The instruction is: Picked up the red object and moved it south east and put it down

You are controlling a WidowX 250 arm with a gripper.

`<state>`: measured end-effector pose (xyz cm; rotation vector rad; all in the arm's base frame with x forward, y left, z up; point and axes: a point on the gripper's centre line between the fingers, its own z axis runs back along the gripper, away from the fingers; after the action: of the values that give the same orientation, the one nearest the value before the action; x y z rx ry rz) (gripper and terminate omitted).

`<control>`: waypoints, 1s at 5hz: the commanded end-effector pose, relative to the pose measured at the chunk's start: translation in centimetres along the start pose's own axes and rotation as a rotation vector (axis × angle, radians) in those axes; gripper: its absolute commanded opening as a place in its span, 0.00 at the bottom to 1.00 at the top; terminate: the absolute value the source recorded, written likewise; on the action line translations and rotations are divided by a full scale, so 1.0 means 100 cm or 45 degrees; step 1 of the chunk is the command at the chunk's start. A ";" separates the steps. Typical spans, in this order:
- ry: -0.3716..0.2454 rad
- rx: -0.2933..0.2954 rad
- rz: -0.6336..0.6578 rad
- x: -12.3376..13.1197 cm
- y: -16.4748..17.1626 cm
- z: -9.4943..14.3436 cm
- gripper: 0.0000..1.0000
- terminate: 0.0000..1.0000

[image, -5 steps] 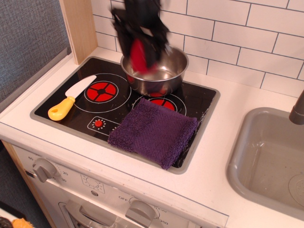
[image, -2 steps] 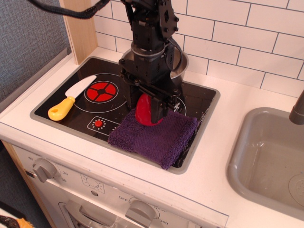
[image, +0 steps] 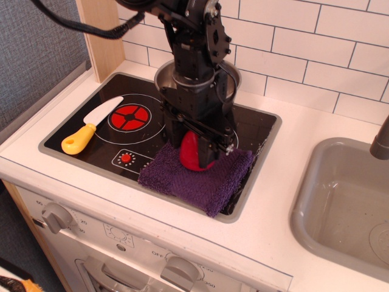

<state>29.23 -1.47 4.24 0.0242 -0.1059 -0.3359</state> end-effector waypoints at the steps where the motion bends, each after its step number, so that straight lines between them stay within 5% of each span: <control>1: -0.008 0.012 -0.034 -0.002 0.001 0.003 1.00 0.00; 4: -0.086 0.096 0.062 0.004 0.007 0.048 1.00 0.00; 5: -0.081 0.047 0.115 0.004 0.003 0.054 1.00 0.00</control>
<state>28.71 -1.93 7.72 0.0328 -0.1052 -0.2445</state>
